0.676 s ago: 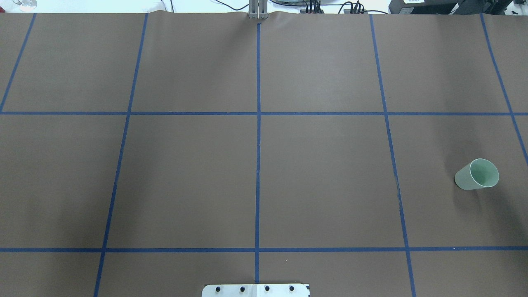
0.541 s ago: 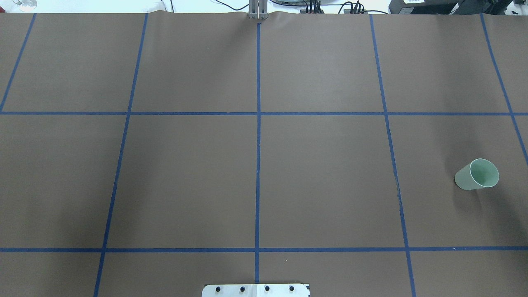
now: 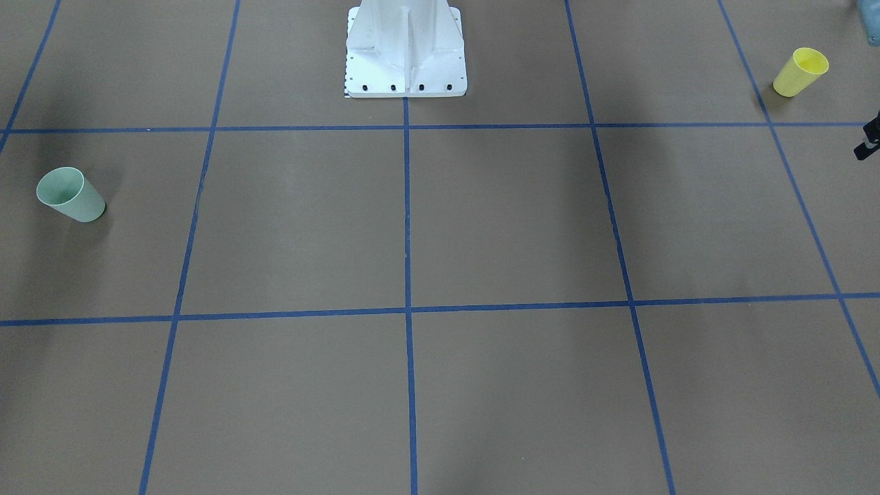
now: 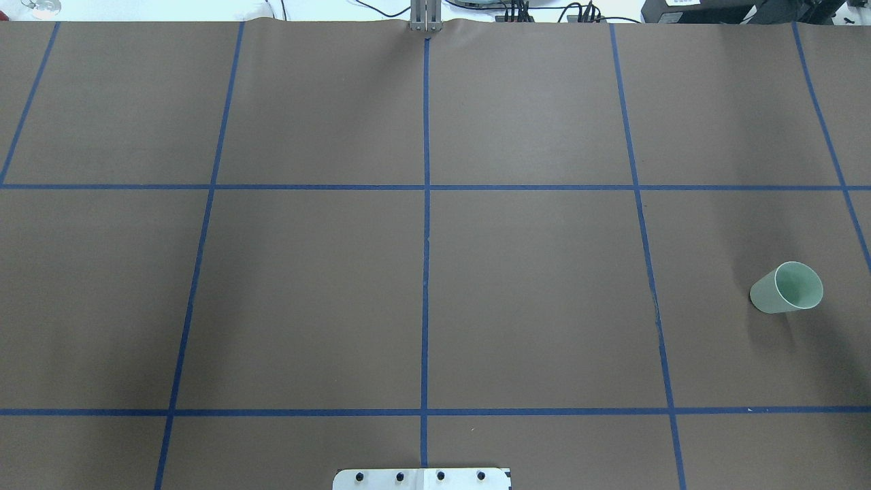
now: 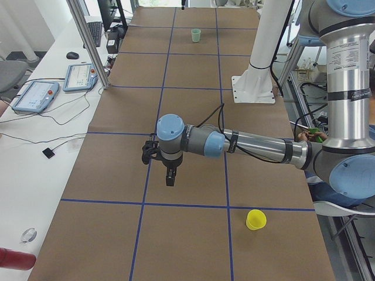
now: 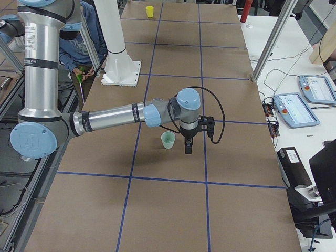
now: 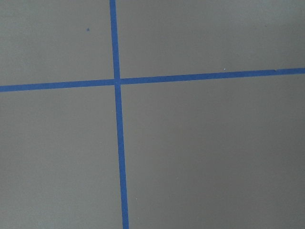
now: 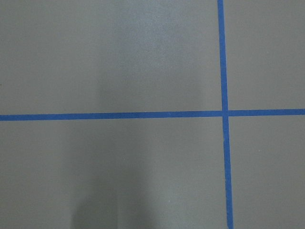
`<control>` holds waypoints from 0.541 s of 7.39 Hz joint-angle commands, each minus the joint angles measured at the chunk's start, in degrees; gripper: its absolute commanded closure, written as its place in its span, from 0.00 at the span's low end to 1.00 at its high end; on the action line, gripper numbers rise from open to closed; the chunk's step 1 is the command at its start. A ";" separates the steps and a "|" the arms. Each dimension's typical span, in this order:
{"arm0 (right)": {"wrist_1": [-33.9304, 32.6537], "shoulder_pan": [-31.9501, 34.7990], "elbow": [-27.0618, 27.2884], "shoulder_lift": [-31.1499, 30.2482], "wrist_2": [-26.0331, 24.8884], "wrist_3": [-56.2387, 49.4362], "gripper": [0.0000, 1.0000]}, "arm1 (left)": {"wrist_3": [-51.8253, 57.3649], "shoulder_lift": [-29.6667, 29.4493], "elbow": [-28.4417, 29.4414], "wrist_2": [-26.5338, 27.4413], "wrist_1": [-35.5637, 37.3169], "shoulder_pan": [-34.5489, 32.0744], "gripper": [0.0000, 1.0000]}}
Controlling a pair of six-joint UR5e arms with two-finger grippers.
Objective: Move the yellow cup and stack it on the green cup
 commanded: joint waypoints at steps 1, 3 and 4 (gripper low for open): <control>0.38 0.52 2.31 -4.55 0.45 0.09 0.00 | 0.00 1.36 -1.71 -0.29 -0.29 -0.14 0.00; 0.47 0.53 5.57 -7.55 0.45 0.09 0.00 | -0.09 2.24 -2.51 -0.20 -0.46 -0.05 0.00; 0.47 0.53 5.58 -7.47 0.37 0.09 0.00 | -0.09 2.33 -3.12 -0.37 -0.46 -0.05 0.00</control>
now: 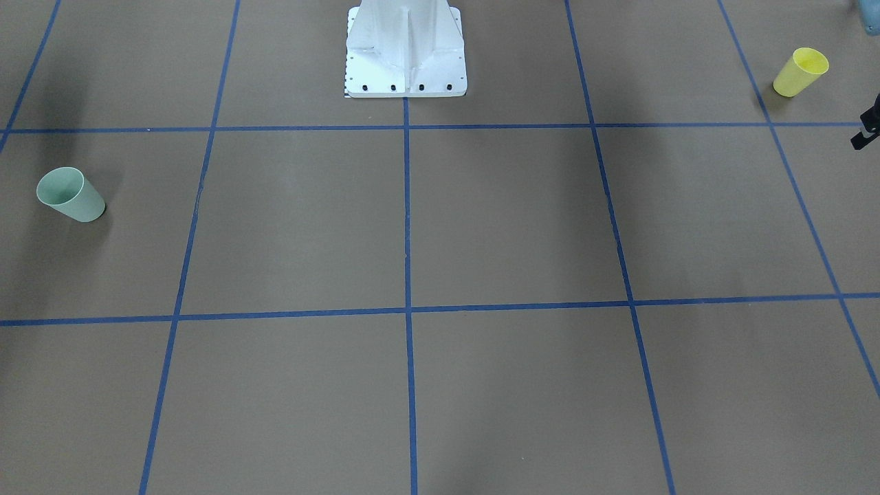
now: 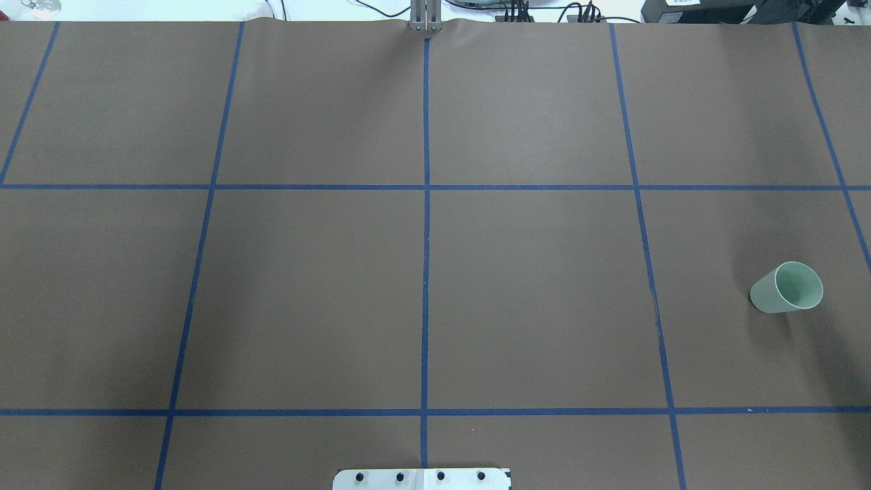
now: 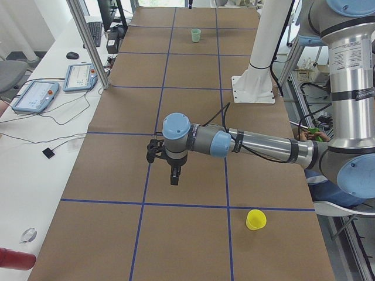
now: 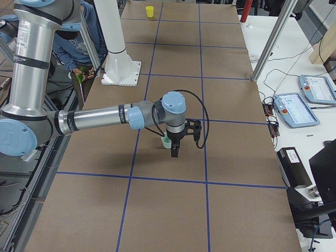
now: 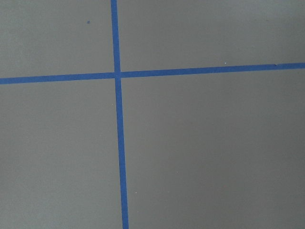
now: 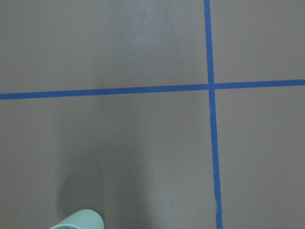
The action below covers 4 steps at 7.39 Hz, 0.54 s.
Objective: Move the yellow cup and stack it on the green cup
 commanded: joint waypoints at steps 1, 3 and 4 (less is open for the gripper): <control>0.04 0.03 0.55 -0.56 0.03 0.00 0.00 | 0.06 0.11 -0.62 0.17 0.13 0.01 0.00; 0.04 0.03 0.20 -0.39 -0.23 0.00 0.00 | -0.02 1.86 -0.71 0.09 -3.10 0.01 0.00; 0.04 0.03 -1.02 -0.39 -0.32 -0.08 0.00 | -1.34 3.44 -2.19 -0.26 -5.21 0.01 0.00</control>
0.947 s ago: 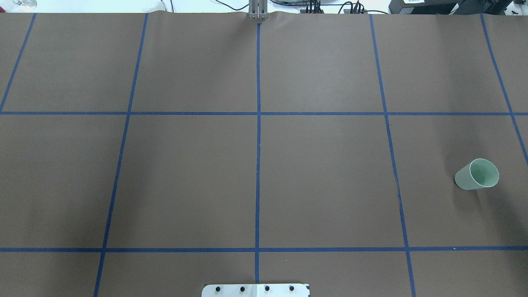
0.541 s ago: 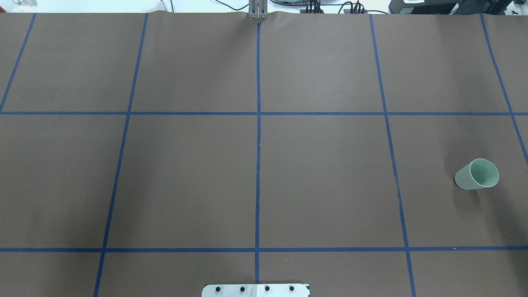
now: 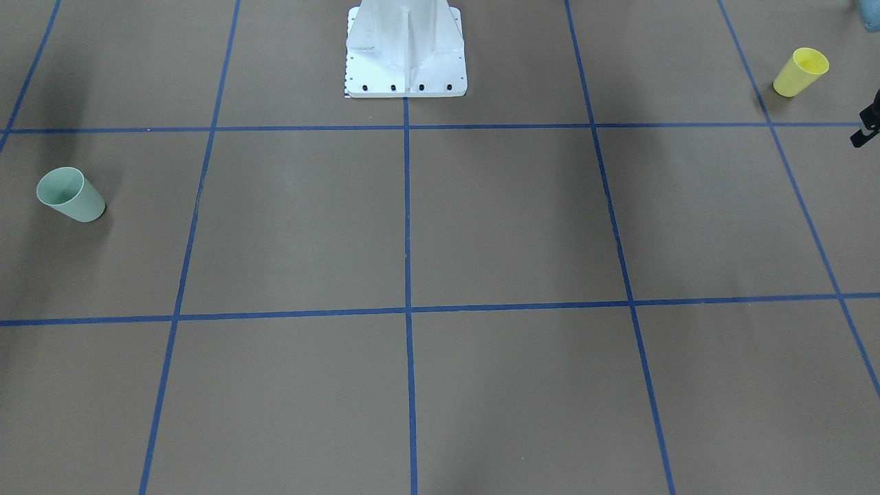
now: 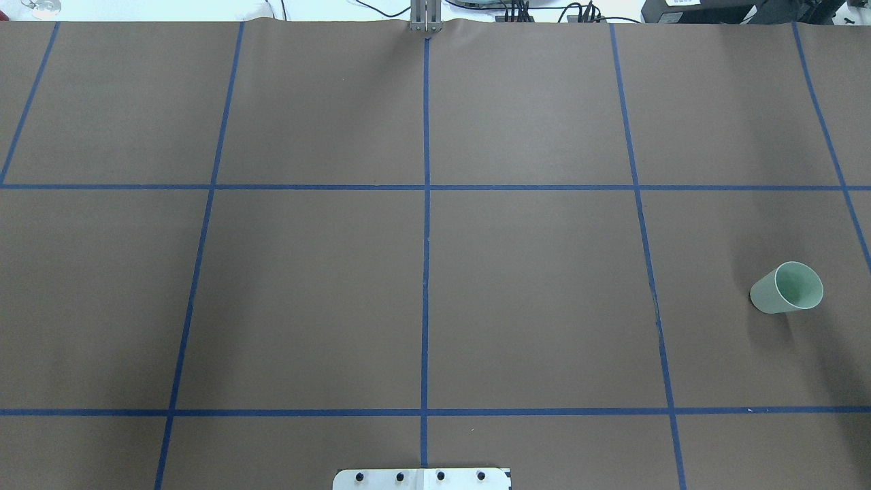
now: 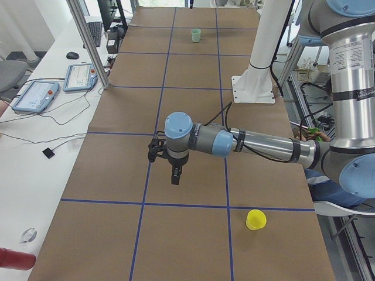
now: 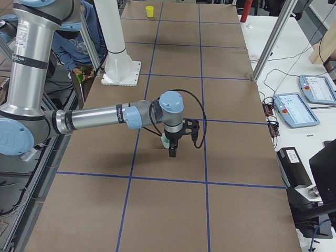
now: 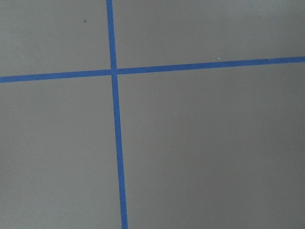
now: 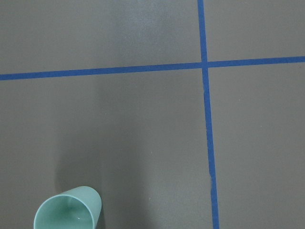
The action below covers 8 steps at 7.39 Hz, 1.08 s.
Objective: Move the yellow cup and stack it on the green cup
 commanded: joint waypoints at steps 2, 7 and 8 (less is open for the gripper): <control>0.11 -0.17 -1.93 0.30 0.02 -0.42 0.00 | -25.45 2.29 -2.98 0.41 -5.95 1.05 0.00; 7.32 -0.26 -2.90 -0.05 1.15 -0.07 0.00 | -67.12 2.56 -3.16 12.74 -10.46 15.05 0.00; 7.32 -0.52 -2.90 0.13 1.42 -0.16 0.00 | -76.34 2.91 -3.16 17.68 -10.29 18.51 0.01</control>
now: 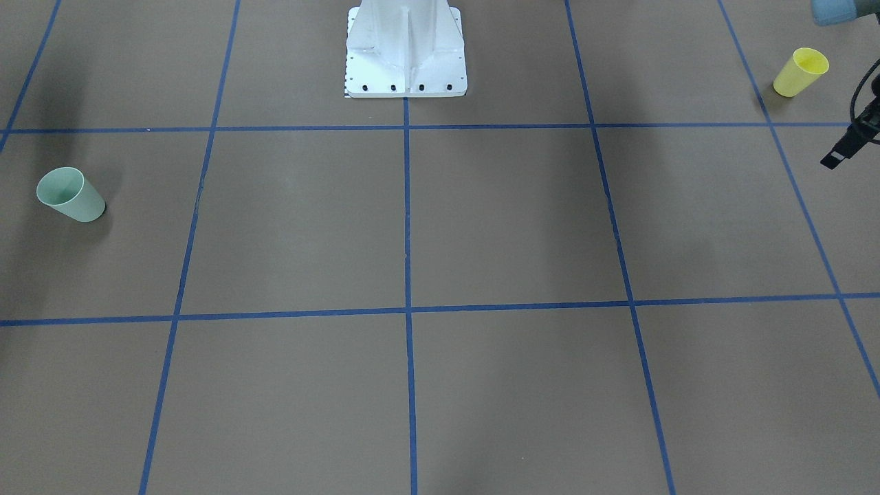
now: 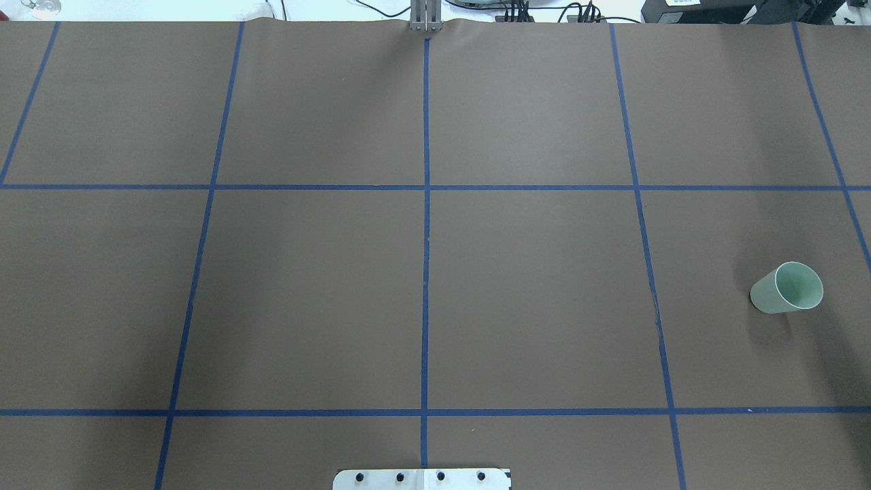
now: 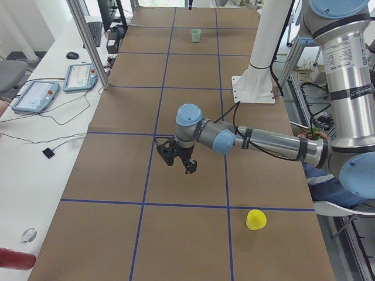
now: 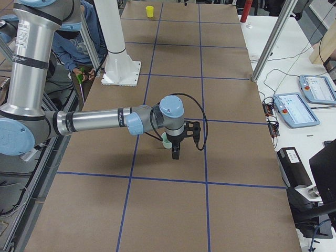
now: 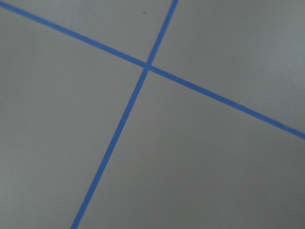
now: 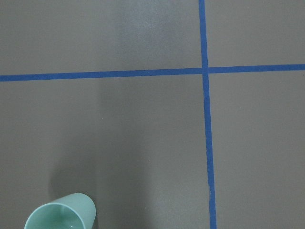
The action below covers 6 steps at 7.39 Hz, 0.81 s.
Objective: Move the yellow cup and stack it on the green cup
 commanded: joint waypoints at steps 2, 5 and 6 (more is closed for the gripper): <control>6.14 -0.97 -0.36 0.33 1.40 0.67 0.00 | -28.00 4.99 -0.30 17.88 0.03 16.56 0.01; 6.62 -6.84 -0.72 1.29 2.12 7.41 0.00 | -54.99 6.42 -3.53 27.85 18.66 30.65 0.01; 6.62 -6.86 -0.54 1.21 2.38 7.53 0.00 | -61.95 6.33 -5.73 28.82 26.85 33.30 0.01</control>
